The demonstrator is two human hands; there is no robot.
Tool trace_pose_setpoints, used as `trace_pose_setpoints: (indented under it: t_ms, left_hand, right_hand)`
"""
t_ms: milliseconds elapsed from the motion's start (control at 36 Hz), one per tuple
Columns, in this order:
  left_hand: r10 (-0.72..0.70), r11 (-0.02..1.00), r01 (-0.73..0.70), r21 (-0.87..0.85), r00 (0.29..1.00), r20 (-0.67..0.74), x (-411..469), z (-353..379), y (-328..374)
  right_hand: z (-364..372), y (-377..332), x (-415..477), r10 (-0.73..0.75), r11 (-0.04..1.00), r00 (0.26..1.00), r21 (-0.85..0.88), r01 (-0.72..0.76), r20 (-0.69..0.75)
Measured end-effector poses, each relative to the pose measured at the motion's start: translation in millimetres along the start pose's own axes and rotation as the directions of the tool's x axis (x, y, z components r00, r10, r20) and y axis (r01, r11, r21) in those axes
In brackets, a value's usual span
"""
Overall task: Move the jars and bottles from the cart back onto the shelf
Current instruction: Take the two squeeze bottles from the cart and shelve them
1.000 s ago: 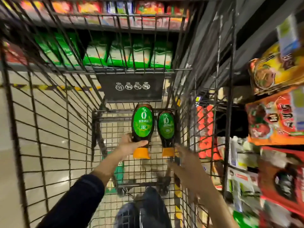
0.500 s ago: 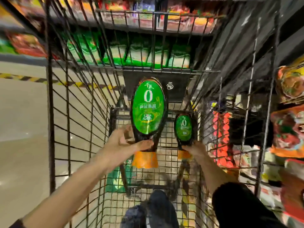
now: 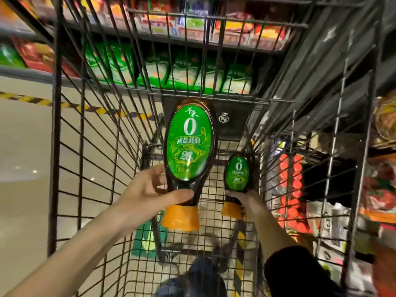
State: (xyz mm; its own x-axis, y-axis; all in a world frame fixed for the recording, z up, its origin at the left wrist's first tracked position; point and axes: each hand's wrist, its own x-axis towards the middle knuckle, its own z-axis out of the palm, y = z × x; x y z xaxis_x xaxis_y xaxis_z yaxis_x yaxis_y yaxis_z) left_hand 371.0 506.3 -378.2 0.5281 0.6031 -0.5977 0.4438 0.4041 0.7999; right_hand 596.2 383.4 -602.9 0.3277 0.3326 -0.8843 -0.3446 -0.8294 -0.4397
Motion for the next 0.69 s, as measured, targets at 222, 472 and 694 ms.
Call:
trace_pose_setpoints:
  t_ms: [222, 472, 694]
  left_hand:
    - [-0.037, 0.999, 0.035, -0.021, 0.996, -0.078, -21, -7, 13]
    - [0.046, 0.997, -0.054, -0.052, 0.989, -0.14, -68, -14, 55]
    - [0.272, 0.962, -0.272, 0.015, 0.956, -0.109, -114, -16, 97]
  right_hand:
    - [8, -19, -45, -0.024, 0.981, 1.0, 0.194, 0.023, 0.007]
    - [10, -36, -123, -0.16, 0.944, 0.983, 0.304, 0.125, 0.091]
    - [-1, -87, -225, -0.425, 0.825, 0.904, 0.432, 0.366, 0.046]
